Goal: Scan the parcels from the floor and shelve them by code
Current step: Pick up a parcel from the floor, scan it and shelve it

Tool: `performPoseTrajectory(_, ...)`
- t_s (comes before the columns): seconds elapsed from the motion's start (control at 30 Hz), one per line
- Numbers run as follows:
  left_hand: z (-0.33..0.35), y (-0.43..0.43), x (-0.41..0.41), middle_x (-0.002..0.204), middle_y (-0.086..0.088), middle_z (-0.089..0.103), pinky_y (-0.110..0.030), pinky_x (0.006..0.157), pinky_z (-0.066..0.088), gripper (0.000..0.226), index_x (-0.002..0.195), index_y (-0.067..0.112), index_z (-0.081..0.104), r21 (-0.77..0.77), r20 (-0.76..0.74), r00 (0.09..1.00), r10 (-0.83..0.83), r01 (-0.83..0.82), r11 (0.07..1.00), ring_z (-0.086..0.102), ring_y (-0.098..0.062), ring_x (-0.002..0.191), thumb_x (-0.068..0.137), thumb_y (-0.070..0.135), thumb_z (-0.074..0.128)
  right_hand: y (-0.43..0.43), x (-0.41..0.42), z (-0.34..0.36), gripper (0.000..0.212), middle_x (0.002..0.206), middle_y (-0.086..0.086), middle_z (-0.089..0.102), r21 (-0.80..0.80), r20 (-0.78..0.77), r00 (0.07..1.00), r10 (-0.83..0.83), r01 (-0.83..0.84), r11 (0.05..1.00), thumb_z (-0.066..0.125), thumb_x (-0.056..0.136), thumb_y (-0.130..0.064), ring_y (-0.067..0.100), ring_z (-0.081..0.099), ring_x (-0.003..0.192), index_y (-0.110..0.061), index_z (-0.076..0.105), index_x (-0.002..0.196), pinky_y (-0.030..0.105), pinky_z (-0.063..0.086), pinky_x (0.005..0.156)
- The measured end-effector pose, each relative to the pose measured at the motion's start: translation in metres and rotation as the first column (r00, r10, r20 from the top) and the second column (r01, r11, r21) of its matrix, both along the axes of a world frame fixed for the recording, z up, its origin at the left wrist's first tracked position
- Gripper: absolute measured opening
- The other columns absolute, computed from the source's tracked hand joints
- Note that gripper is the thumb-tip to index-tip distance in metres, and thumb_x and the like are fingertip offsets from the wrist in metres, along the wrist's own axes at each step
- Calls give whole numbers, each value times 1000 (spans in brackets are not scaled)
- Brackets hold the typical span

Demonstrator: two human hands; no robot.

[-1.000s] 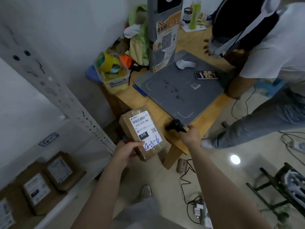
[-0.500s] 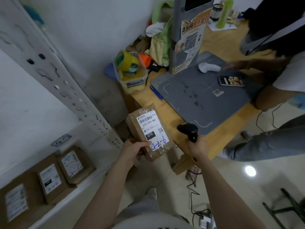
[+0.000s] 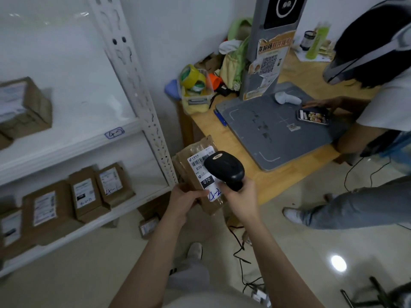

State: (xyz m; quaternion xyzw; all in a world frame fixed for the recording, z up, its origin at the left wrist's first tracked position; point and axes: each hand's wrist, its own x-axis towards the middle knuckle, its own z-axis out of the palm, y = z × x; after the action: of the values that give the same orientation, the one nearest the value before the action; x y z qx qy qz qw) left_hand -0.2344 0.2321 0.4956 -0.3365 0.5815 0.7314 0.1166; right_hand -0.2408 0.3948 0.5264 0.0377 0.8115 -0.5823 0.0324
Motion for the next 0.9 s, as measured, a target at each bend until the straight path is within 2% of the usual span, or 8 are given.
performPoseTrajectory(0.13, 10, 3, 36, 115, -13, 70, -41, 92, 57, 65, 125, 5, 53, -14, -46, 992, 114, -114, 993, 69, -26, 100, 68, -6, 84, 1, 30, 3, 16, 55, -12, 60, 16, -44, 998, 46, -45, 999, 73, 84, -14, 4, 54, 49, -18, 62, 72, 19, 38, 48)
performPoseTrajectory(0.23, 14, 3, 58, 117, -15, 70, -46, 95, 56, 70, 126, 6, 52, -14, -58, 981, 184, -185, 983, 70, -30, 103, 67, -6, 86, -1, 49, 11, 18, 54, -12, 57, 27, -89, 992, 86, -84, 996, 72, 84, -12, 1, 52, 47, -19, 61, 72, 13, 34, 46)
performPoseTrajectory(0.37, 16, 3, 81, 118, -14, 71, -50, 97, 55, 71, 126, 8, 55, -32, -49, 972, 228, -230, 973, 70, -31, 106, 64, -2, 89, -6, 70, 17, 10, 63, -6, 64, 64, -106, 985, 133, -127, 990, 73, 86, -17, 0, 57, 52, -20, 65, 82, 15, 39, 49)
performPoseTrajectory(0.5, 20, 1, 94, 115, -13, 72, -51, 94, 56, 71, 123, 9, 57, -42, -52, 968, 244, -246, 968, 71, -30, 102, 61, 2, 91, -14, 85, 18, 14, 80, -6, 69, 82, -135, 980, 149, -138, 987, 74, 86, -20, 5, 66, 72, -29, 63, 89, 28, 54, 63)
performPoseTrajectory(0.6, 23, -2, 99, 114, -11, 72, -50, 94, 57, 69, 122, 11, 58, -65, -69, 974, 214, -218, 974, 71, -28, 102, 63, 7, 92, -22, 87, 17, 10, 81, -6, 68, 124, -136, 979, 154, -137, 983, 74, 85, -21, 10, 67, 75, -21, 67, 93, 32, 56, 66)
performPoseTrajectory(0.67, 26, -4, 101, 113, -11, 72, -51, 94, 56, 68, 122, 13, 57, -63, -77, 974, 213, -219, 974, 71, -29, 102, 64, 7, 91, -28, 87, 16, 11, 76, -7, 66, 148, -139, 979, 150, -129, 980, 75, 84, -22, 14, 66, 72, -18, 68, 93, 35, 55, 63)
performPoseTrajectory(0.77, 29, -8, 99, 116, -10, 70, -52, 96, 55, 74, 124, 14, 54, -83, -75, 972, 221, -227, 970, 69, -30, 105, 62, 10, 93, -35, 88, 15, 15, 71, -13, 61, 161, -149, 981, 121, -97, 982, 74, 84, -23, 12, 63, 68, -16, 68, 95, 27, 45, 58)
performPoseTrajectory(0.9, 25, -13, 97, 117, -11, 72, -51, 94, 57, 94, 125, 13, 58, -91, -79, 981, 180, -187, 978, 71, -29, 104, 42, 26, 99, -39, 89, 14, 10, 66, -12, 58, 180, -157, 982, 106, -76, 981, 73, 85, -20, 8, 57, 61, -19, 64, 85, 22, 37, 56)
